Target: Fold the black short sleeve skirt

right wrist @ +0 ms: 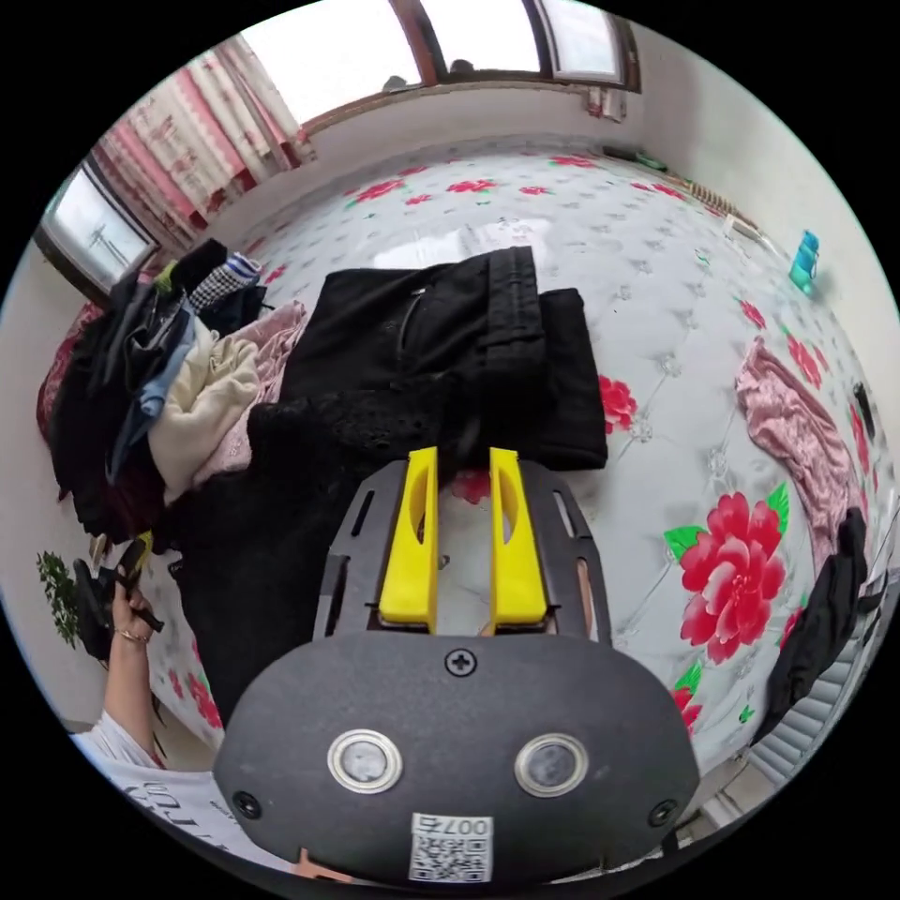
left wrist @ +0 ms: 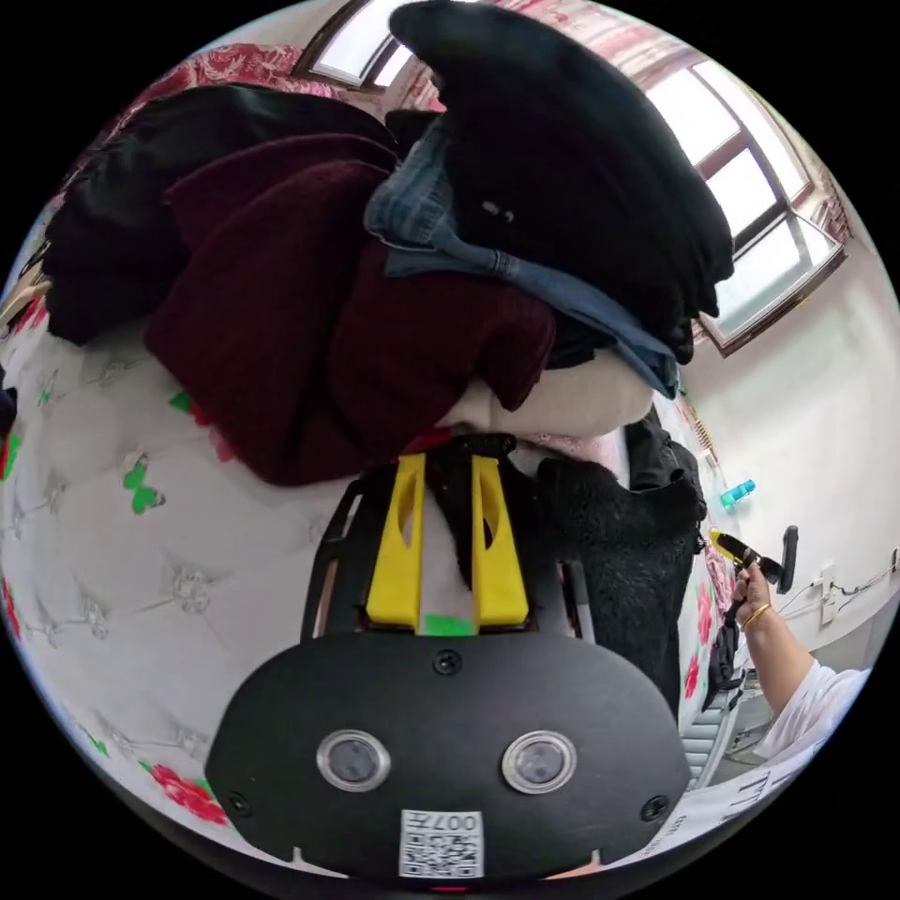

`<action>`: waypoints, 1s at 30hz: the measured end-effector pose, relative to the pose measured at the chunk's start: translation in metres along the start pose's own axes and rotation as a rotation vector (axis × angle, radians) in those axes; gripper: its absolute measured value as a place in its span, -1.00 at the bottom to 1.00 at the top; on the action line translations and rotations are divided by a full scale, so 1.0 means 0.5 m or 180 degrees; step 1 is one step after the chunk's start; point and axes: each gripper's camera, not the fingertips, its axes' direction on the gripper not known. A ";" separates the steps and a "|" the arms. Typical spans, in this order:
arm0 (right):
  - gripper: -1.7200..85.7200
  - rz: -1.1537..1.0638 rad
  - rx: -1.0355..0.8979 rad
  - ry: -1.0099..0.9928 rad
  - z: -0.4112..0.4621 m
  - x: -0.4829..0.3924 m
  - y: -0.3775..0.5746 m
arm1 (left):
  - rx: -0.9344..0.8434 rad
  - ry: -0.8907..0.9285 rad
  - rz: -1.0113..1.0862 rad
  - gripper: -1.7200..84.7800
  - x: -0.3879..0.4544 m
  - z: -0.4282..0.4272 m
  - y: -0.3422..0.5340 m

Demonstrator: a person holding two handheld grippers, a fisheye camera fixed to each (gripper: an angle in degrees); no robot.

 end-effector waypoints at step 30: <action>-0.80 -0.1303 -0.2076 -0.1001 -0.170 0.465 0.793 | -0.2125 -0.0371 0.0978 -0.73 -0.077 -0.198 0.855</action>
